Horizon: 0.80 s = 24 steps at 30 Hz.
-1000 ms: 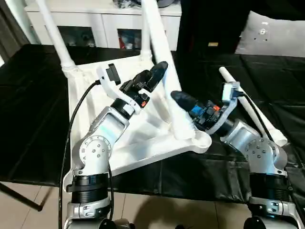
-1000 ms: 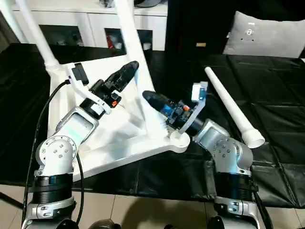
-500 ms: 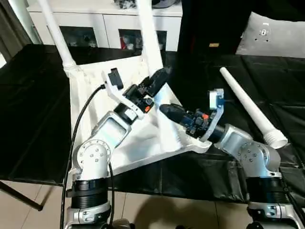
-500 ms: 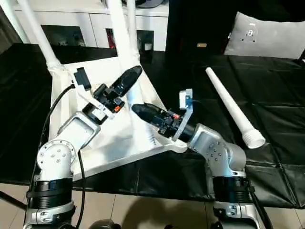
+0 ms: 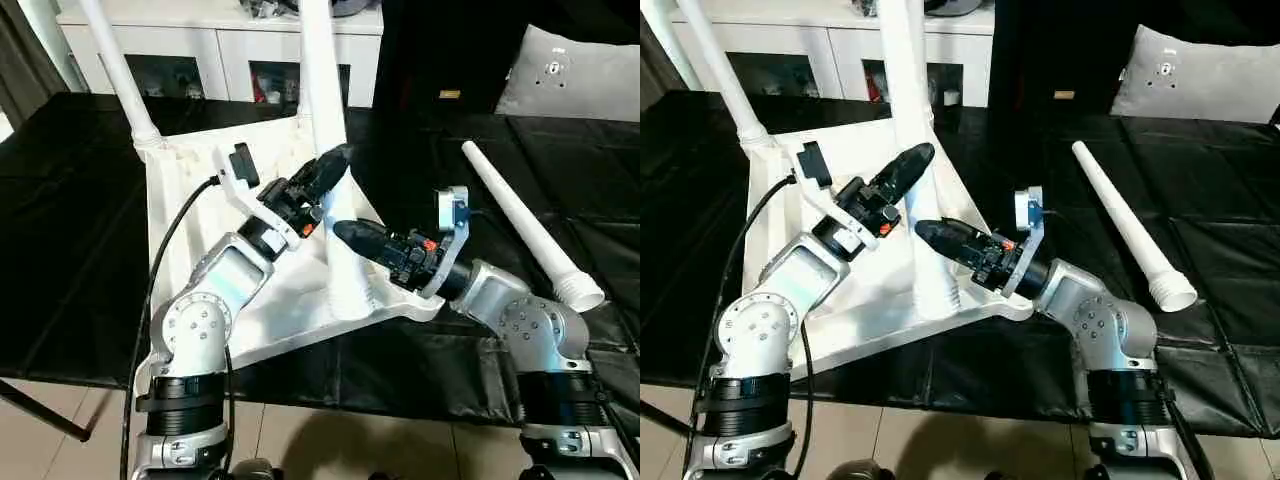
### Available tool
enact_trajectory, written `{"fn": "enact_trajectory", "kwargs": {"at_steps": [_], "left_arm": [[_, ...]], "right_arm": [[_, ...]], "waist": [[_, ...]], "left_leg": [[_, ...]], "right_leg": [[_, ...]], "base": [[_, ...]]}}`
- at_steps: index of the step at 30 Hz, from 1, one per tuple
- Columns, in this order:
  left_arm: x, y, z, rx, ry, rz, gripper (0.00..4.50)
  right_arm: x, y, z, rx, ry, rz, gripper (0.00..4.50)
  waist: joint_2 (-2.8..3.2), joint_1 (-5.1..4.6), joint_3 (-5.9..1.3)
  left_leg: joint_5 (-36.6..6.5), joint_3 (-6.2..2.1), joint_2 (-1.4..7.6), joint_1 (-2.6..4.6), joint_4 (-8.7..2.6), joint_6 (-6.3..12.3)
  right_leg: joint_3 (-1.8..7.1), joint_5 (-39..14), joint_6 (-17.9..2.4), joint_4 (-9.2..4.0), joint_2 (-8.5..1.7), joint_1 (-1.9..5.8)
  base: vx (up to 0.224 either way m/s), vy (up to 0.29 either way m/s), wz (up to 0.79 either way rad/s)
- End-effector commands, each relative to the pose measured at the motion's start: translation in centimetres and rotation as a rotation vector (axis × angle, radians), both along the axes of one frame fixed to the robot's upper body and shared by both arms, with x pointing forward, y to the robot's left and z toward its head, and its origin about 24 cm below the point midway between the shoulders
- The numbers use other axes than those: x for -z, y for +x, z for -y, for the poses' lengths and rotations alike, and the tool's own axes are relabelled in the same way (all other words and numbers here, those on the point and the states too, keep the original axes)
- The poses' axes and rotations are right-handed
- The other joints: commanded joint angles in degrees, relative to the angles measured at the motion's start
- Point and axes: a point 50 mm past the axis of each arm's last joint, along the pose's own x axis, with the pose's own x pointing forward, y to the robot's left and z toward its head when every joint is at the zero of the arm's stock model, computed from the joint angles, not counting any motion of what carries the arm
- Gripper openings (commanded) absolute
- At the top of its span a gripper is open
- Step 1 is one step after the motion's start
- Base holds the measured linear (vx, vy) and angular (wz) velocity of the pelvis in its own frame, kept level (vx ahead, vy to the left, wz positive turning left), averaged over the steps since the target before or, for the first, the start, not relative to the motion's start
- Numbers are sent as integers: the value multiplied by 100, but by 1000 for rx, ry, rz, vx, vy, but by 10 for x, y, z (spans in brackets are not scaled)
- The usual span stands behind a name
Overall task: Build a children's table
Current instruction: Pick table leg
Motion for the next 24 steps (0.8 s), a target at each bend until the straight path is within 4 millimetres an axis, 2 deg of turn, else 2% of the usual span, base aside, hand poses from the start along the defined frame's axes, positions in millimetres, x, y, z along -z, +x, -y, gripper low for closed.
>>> {"fn": "enact_trajectory", "kwargs": {"at_steps": [1,2,4,6,11,12,16,17,24], "left_arm": [[-4,3,2,-20,48,25,187],[-4,4,1,-35,74,33,184],[-6,8,-3,-79,133,57,183],[-7,10,-6,-107,173,77,182],[-12,15,-12,-157,243,118,182],[-15,17,-13,-174,267,134,182],[-17,17,-12,-168,301,161,181],[-17,16,-11,-162,303,168,180],[-25,10,-3,-104,244,235,180]], "right_arm": [[-2,3,3,37,-46,27,175],[-2,5,3,63,-56,26,210],[-9,15,5,159,-69,86,245],[-12,15,5,159,-85,106,254],[-15,8,6,129,-182,167,293],[-18,4,7,117,-206,205,310],[-18,0,14,57,-240,202,333],[-19,0,17,52,-240,203,352],[-26,-1,26,7,-270,220,360]], "waist": [[-68,0,-459],[-65,-2,-459],[-59,-8,-465],[-49,-16,-467],[-54,-4,-483],[-70,3,-478],[-60,4,-473],[-64,5,-474],[-78,10,-472]], "left_leg": [[-278,-138,353,19,-366,313],[-269,-143,357,20,-368,313],[-261,-145,361,19,-366,290],[-278,-149,345,33,-367,243],[-142,-143,348,22,-347,338],[-143,-144,350,15,-351,370],[-260,-143,359,25,-351,396],[-273,-137,354,22,-348,400],[-305,-137,346,9,-339,431]], "right_leg": [[387,-2056,187,-450,-518,384],[386,-2047,189,-447,-517,384],[388,-2018,181,-433,-519,374],[382,-2033,251,-436,-518,380],[402,-1688,152,-382,-507,391],[402,-1692,149,-383,-510,394],[401,-1766,86,-390,-515,393],[402,-1786,86,-392,-516,397],[381,-1938,70,-419,-511,400]], "base": [[0,0,0],[0,0,0],[0,0,0],[0,0,0],[0,0,0],[0,0,0],[0,0,0],[0,0,0],[0,0,0]]}}
